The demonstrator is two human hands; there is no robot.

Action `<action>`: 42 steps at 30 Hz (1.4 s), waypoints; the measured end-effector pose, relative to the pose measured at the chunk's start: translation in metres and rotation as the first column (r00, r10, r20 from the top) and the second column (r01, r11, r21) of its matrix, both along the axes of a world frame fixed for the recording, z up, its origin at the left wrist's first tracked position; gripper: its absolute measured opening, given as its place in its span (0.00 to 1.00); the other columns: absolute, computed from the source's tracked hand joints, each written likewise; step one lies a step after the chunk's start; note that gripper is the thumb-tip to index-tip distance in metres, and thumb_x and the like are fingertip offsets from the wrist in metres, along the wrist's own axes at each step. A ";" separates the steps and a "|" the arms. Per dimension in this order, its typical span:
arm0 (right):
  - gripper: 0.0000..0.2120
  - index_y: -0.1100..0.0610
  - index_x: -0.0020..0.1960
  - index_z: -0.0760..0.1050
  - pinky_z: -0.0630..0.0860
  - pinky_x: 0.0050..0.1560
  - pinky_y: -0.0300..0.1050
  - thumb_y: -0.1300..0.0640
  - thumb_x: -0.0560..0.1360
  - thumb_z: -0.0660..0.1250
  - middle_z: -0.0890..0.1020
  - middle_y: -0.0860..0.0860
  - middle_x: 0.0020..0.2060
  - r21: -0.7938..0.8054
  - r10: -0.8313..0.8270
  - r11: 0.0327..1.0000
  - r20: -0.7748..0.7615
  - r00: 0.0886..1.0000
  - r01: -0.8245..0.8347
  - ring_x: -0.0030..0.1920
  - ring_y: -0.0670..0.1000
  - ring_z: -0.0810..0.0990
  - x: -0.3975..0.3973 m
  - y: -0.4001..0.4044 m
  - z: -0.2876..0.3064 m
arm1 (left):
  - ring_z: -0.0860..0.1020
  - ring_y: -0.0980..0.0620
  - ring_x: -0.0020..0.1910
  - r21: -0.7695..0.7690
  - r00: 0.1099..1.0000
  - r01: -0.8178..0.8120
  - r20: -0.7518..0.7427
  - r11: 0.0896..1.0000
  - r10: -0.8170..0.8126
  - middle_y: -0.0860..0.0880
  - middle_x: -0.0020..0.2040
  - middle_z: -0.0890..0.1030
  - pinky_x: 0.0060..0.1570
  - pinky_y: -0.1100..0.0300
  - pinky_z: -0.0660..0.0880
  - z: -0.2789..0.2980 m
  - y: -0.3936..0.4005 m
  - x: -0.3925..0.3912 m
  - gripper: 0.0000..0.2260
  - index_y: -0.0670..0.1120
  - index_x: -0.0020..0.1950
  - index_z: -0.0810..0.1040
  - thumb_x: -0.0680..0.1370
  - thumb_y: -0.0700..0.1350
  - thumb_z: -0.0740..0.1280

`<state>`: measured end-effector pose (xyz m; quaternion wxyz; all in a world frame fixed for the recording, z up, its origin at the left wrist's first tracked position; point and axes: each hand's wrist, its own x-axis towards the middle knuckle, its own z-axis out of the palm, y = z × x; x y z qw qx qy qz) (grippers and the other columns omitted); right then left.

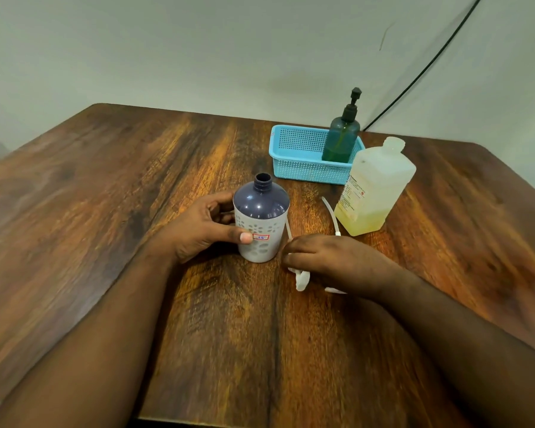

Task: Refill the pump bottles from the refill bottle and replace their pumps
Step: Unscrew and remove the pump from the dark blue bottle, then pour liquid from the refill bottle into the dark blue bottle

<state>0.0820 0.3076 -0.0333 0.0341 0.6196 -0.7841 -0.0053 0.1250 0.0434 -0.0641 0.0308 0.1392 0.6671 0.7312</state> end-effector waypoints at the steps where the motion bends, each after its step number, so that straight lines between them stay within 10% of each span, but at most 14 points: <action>1: 0.21 0.54 0.67 0.71 0.74 0.63 0.47 0.63 0.75 0.67 0.75 0.54 0.66 0.008 -0.011 1.000 0.010 1.000 0.011 0.67 0.53 0.73 -0.001 -0.001 0.001 | 0.79 0.42 0.64 -0.003 1.000 -0.001 -0.004 1.000 0.001 0.41 0.63 0.81 0.58 0.55 0.78 0.000 0.000 0.000 0.27 0.41 0.66 0.77 0.67 0.32 0.75; 7: 0.23 0.54 0.67 0.72 0.78 0.58 0.49 0.64 0.74 0.69 0.75 0.54 0.67 -0.017 -0.073 0.997 0.010 0.997 0.073 0.65 0.54 0.75 0.002 0.001 0.009 | 0.77 0.41 0.67 -0.009 1.000 -0.010 -0.010 1.000 0.010 0.40 0.66 0.79 0.63 0.49 0.76 -0.004 -0.002 -0.003 0.31 0.39 0.69 0.74 0.67 0.36 0.77; 14: 0.12 0.67 0.52 0.81 0.79 0.50 0.51 0.70 0.69 0.73 0.83 0.62 0.51 -0.556 -0.253 0.815 -0.089 0.963 0.163 0.51 0.60 0.82 0.013 0.024 0.009 | 0.76 0.44 0.68 0.000 1.000 -0.013 0.003 1.000 0.013 0.44 0.67 0.79 0.64 0.50 0.75 -0.006 0.001 -0.006 0.35 0.47 0.71 0.73 0.66 0.41 0.81; 20: 0.09 0.54 0.46 0.80 0.77 0.43 0.32 0.49 0.74 0.68 0.82 0.47 0.45 -0.753 -0.437 0.334 0.409 0.801 0.567 0.47 0.39 0.79 0.011 0.053 0.007 | 0.76 0.45 0.68 -0.012 1.000 -0.024 -0.003 1.000 0.024 0.45 0.68 0.78 0.65 0.51 0.74 -0.007 0.002 -0.006 0.35 0.48 0.72 0.73 0.66 0.42 0.81; 25: 0.17 0.45 0.49 0.70 0.72 0.34 0.28 0.39 0.68 0.73 0.77 0.46 0.51 -0.599 -0.444 -0.099 0.741 0.503 0.795 0.46 0.43 0.78 -0.016 0.058 -0.015 | 0.76 0.47 0.68 -0.019 0.999 -0.044 -0.005 0.999 0.044 0.46 0.67 0.79 0.65 0.53 0.74 -0.006 0.002 -0.005 0.35 0.51 0.70 0.75 0.65 0.44 0.82; 30: 0.39 0.40 0.66 0.59 0.77 0.55 0.47 0.38 0.62 0.76 0.70 0.48 0.69 -0.446 -0.378 -0.103 0.844 0.379 0.889 0.65 0.47 0.71 -0.039 0.048 -0.030 | 0.78 0.51 0.66 -0.009 0.998 -0.058 -0.012 0.998 0.058 0.49 0.65 0.80 0.59 0.62 0.76 -0.003 0.004 -0.003 0.31 0.54 0.66 0.78 0.65 0.42 0.81; 42: 0.42 0.45 0.69 0.62 0.72 0.50 0.40 0.49 0.62 0.79 0.73 0.47 0.67 -0.412 -0.251 0.055 0.876 0.412 0.910 0.63 0.48 0.72 -0.058 0.041 -0.033 | 0.78 0.51 0.65 -0.009 0.997 -0.081 -0.016 0.997 0.081 0.49 0.64 0.81 0.59 0.60 0.77 -0.002 0.005 -0.002 0.30 0.53 0.65 0.78 0.65 0.39 0.79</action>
